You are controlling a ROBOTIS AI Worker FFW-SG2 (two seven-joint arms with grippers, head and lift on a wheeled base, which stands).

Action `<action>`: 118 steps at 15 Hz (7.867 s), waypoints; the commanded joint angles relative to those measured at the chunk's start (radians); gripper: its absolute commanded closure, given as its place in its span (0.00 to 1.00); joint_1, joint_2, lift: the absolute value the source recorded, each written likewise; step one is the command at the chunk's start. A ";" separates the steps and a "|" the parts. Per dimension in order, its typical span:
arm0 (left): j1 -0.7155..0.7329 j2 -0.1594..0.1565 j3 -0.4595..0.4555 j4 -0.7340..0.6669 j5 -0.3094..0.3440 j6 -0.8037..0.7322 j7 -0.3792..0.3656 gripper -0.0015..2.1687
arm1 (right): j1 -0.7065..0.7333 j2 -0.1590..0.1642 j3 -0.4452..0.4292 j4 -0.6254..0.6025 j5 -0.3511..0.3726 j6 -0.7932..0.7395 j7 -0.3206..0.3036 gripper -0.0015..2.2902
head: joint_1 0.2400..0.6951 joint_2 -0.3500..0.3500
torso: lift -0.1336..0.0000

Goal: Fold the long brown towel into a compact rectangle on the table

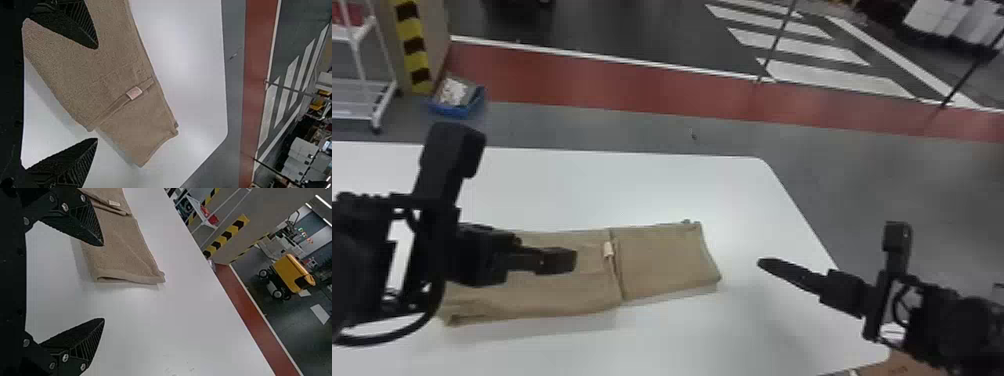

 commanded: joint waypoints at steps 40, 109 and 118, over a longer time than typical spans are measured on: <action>0.239 0.155 0.477 -0.119 0.149 0.007 -0.071 0.02 | -0.243 0.174 0.697 0.036 0.360 0.098 -0.094 0.31 | 1.00 0.70 | 0.08; 0.232 0.169 0.447 -0.088 0.115 0.007 -0.061 0.02 | -0.289 0.139 0.680 0.100 0.334 0.144 -0.081 0.22 | 1.00 0.67 | 0.08; 0.235 0.169 0.457 -0.080 0.115 0.007 -0.067 0.02 | -0.283 0.137 0.677 0.100 0.345 0.147 -0.065 0.41 | 1.00 0.69 | 0.08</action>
